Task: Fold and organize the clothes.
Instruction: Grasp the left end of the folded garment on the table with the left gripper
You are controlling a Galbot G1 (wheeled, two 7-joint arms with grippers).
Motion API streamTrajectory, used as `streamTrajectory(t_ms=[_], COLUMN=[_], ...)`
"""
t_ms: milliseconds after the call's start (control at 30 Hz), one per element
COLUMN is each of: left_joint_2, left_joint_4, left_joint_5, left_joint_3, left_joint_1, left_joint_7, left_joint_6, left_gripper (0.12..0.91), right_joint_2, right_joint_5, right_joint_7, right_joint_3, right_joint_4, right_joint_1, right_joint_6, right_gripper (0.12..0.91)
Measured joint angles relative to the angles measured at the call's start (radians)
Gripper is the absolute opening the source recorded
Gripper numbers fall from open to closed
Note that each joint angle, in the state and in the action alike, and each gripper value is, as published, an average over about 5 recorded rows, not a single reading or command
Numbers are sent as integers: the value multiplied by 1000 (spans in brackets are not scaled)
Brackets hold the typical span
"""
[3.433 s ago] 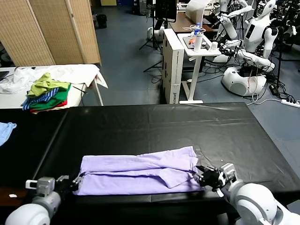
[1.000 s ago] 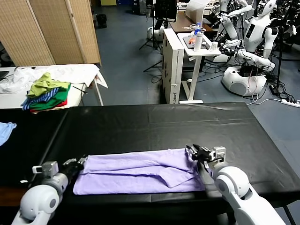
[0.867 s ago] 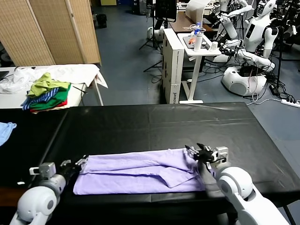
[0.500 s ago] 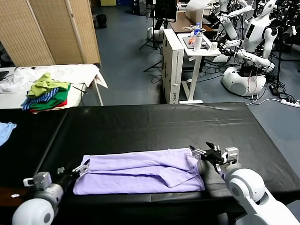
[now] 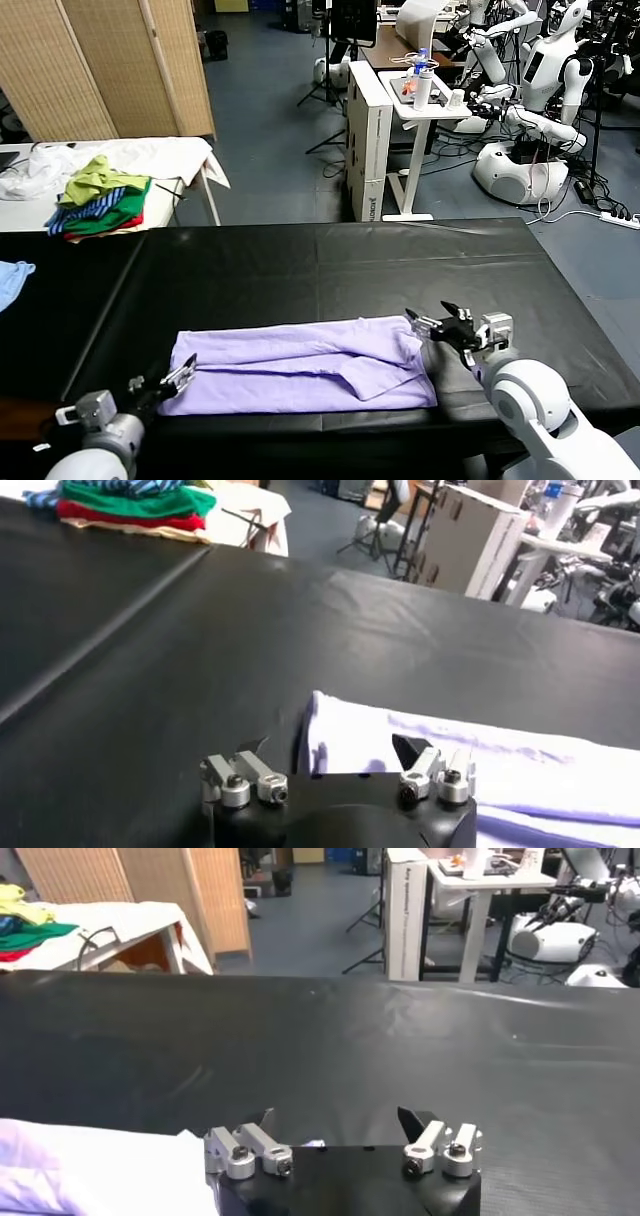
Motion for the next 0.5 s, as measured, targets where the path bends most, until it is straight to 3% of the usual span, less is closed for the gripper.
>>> streamTrajectory(t_ms=[167,267,500], left_joint_2=[-17,-23,-31], left_joint_4=[4,3,0], left_joint_5=[-11,-22,-38], left_joint_3=[0,0,1], left_joint_1=[5,7,15], left_joint_7=[3,3,3], left_joint_6=[-7,-7,-5], left_gripper=[794,714,341], right_joint_2=[-4,-4,-1], right_joint_5=[1,1,-1], right_joint_7=[0,0,-2], right_joint_3=[5,4,0], right_joint_4=[2,1,1], right_joint_1=[-3,-2,3], right_joint_6=[0,1,1], right_gripper=[907,907,907])
